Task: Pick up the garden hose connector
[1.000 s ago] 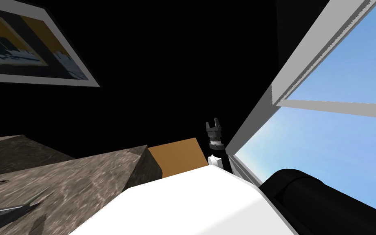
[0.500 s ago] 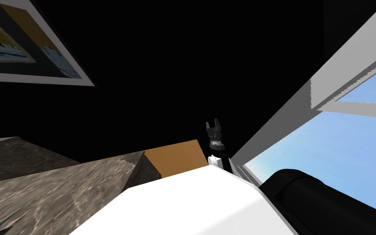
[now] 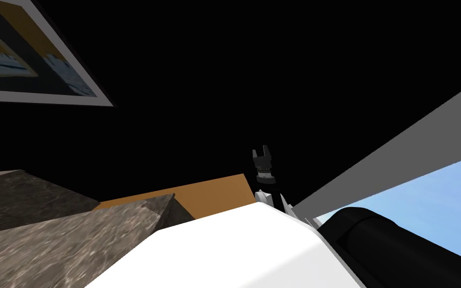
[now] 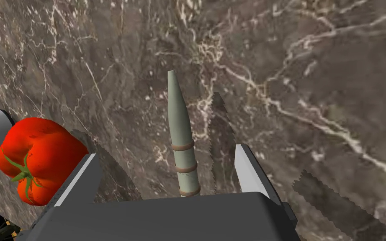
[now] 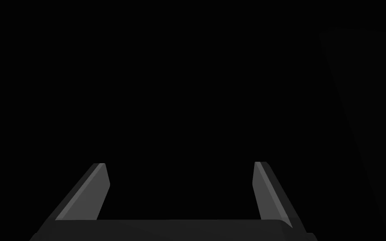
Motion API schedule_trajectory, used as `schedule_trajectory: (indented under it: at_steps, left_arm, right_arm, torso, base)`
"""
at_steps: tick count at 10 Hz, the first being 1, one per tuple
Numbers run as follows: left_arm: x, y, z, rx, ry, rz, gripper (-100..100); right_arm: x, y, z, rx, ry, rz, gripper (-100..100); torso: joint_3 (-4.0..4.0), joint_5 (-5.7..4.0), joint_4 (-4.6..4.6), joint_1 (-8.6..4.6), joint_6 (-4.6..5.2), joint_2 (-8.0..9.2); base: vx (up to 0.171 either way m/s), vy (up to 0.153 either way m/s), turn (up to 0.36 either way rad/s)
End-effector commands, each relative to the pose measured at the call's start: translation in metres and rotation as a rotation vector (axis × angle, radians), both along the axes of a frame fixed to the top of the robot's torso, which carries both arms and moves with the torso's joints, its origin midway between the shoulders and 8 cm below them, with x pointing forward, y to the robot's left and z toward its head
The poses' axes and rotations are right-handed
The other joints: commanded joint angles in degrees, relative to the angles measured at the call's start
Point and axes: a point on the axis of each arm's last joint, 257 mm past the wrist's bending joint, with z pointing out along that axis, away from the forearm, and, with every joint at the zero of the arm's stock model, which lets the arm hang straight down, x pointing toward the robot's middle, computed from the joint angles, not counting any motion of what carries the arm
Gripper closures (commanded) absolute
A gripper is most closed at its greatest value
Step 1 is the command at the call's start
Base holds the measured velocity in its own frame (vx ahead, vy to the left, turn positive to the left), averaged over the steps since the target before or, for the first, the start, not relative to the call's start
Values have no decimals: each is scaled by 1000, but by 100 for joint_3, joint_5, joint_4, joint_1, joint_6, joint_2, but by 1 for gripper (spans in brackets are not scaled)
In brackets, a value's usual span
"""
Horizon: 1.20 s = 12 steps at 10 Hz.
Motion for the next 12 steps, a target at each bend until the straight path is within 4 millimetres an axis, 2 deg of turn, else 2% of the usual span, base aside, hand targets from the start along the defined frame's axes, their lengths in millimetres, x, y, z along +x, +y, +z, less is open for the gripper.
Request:
schedule_trajectory:
  at_steps: [1, 2, 6, 7, 8, 9, 10, 12]
  left_arm:
    - [-10, 1, 0, -17, 26, 1, -100]
    - [-31, -2, -2, -49, 69, 7, -100]
    - [-70, -13, -12, -131, 155, 23, -100]
    - [-79, -17, -13, -151, 174, 27, -100]
    - [-79, -17, -13, -151, 174, 27, -100]
    - [-95, -23, -16, -188, 208, 34, -100]
    - [-95, -23, -16, -188, 208, 34, -100]
    - [-113, -33, -18, -240, 248, 44, -100]
  right_arm:
    - [0, 0, 0, 0, 0, 0, 0]
    - [0, 0, 0, 0, 0, 0, 0]
    - [0, 0, 0, 0, 0, 0, 0]
    - [0, 0, 0, 0, 0, 0, 0]
    - [0, 0, 0, 0, 0, 0, 0]
    - [0, 0, 0, 0, 0, 0, 0]
    - [0, 0, 0, 0, 0, 0, 0]
    - [0, 0, 0, 0, 0, 0, 0]
  torso:
    - [0, 0, 0, 0, 0, 0]
    - [2, 1, 0, 0, 4, 5]
    - [9, 1, 3, -3, 2, 18]
    - [13, 1, 5, -2, 3, 25]
    - [15, 1, 5, -5, 3, 28]
    - [22, 0, 8, -8, 4, 41]
    - [21, 1, 8, 1, 1, 37]
    - [20, 1, 7, -1, 2, 36]
  base:
    - [169, 42, 38]
    - [176, 39, 65]
    - [149, 32, 56]
    - [112, 25, 50]
    - [72, 17, 15]
    - [99, 48, 42]
    - [88, 35, 38]
    - [109, 35, 48]
